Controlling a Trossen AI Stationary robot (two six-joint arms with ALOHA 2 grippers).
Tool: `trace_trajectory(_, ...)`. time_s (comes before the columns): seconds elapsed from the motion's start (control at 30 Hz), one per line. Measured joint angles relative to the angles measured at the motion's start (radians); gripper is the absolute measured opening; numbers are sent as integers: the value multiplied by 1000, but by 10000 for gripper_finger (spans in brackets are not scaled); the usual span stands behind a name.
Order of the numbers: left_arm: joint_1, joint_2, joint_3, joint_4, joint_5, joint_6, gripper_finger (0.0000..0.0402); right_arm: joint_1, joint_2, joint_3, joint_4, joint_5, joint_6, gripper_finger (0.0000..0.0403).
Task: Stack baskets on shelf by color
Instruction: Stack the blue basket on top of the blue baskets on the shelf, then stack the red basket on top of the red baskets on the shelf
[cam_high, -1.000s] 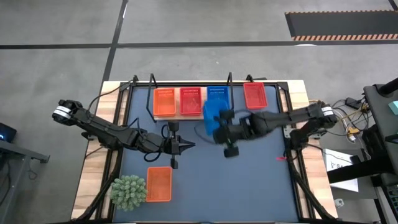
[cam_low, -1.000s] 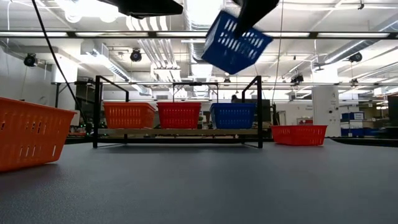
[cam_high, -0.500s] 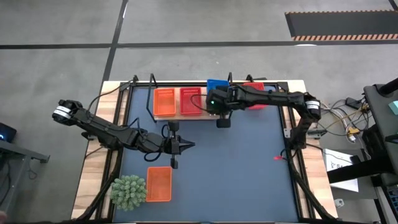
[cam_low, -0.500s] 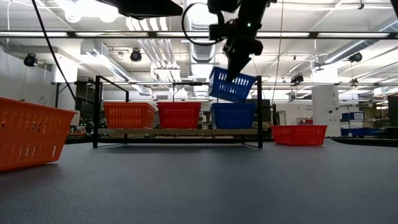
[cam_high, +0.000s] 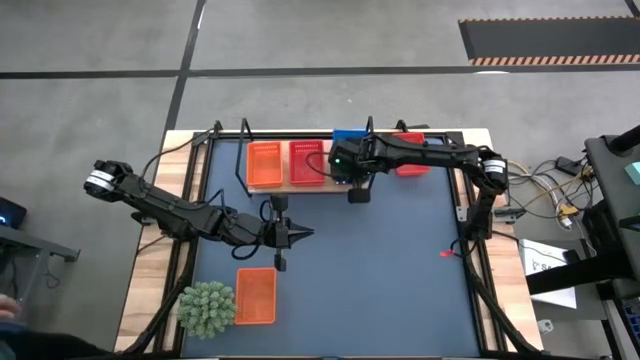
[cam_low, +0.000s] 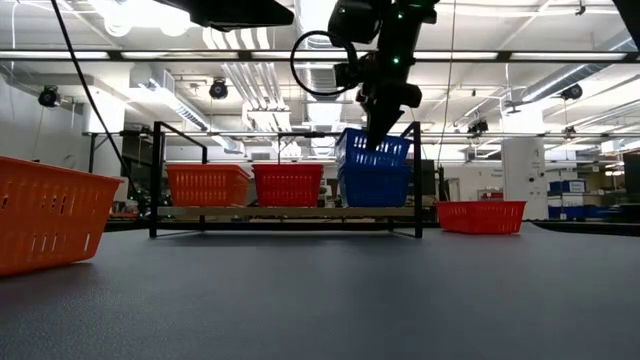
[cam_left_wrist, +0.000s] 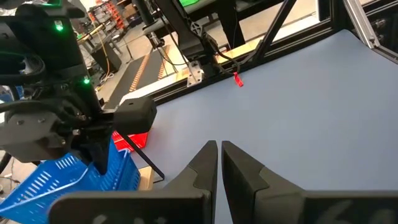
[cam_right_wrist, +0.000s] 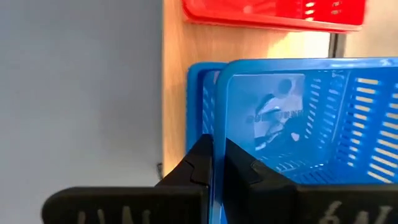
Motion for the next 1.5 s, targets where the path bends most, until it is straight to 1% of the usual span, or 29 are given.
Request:
trace_trajectory(0.27,0,0,0,0,0,0,6,0,0,0,1,-11,46,8)
trace_trajectory(0.9,0,0,0,0,0,0,6,0,0,0,1,-9,34,10)
trace_trajectory(1.03,0,0,0,0,0,0,6,0,0,0,1,-8,34,26)
trace_trajectory(1.27,0,0,0,0,0,0,6,0,-1,0,4,-8,40,78)
trace_trajectory(1.37,0,0,0,0,0,0,6,2,-8,0,4,-8,40,87)
trace_trajectory(1.5,0,0,0,0,0,0,6,3,-9,40,-9,-9,40,86)
